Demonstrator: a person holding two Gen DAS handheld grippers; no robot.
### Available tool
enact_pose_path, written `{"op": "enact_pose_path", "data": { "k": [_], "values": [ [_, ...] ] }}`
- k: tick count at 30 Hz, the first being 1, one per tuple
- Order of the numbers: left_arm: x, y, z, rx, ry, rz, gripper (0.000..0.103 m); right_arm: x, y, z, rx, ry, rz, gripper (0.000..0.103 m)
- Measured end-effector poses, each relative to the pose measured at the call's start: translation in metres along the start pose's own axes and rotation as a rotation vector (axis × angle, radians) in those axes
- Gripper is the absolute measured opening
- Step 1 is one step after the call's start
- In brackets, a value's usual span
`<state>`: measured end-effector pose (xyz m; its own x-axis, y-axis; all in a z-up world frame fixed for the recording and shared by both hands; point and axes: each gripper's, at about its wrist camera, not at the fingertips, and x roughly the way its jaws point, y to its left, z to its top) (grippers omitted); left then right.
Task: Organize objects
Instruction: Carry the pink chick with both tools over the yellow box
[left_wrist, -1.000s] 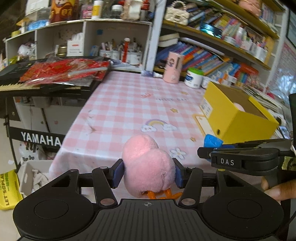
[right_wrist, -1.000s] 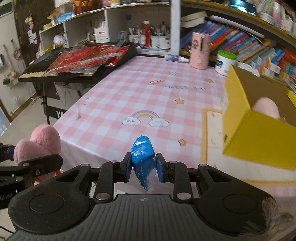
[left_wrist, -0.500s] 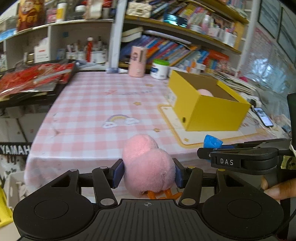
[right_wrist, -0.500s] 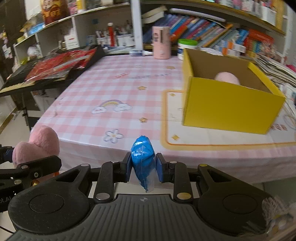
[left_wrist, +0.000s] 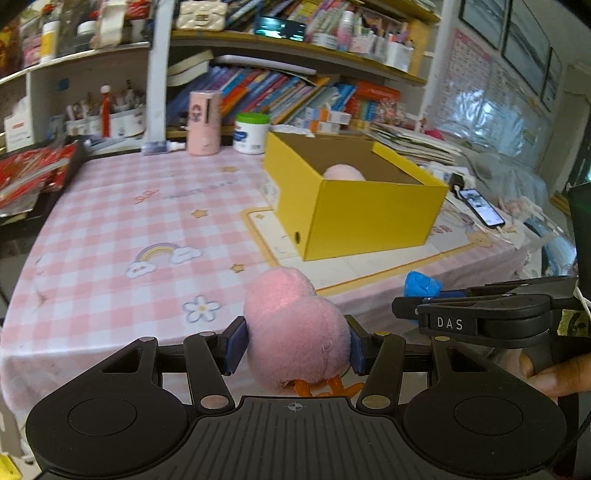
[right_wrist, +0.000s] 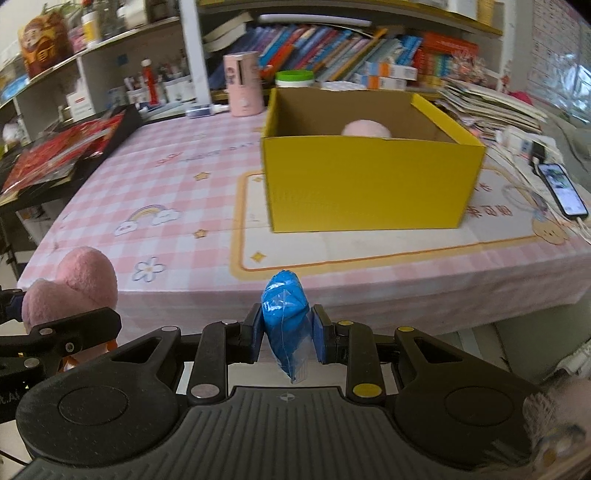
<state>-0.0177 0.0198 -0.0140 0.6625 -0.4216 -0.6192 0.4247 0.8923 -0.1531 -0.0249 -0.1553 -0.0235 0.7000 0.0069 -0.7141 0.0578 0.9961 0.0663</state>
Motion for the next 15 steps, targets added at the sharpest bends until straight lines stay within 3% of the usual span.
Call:
{"op": "enact_pose_path", "data": {
  "k": [15],
  "values": [
    [0.039, -0.035, 0.031, 0.044, -0.004, -0.037, 0.053, 0.011, -0.049, 0.024, 0.034, -0.001, -0.032, 0.025]
  ]
}}
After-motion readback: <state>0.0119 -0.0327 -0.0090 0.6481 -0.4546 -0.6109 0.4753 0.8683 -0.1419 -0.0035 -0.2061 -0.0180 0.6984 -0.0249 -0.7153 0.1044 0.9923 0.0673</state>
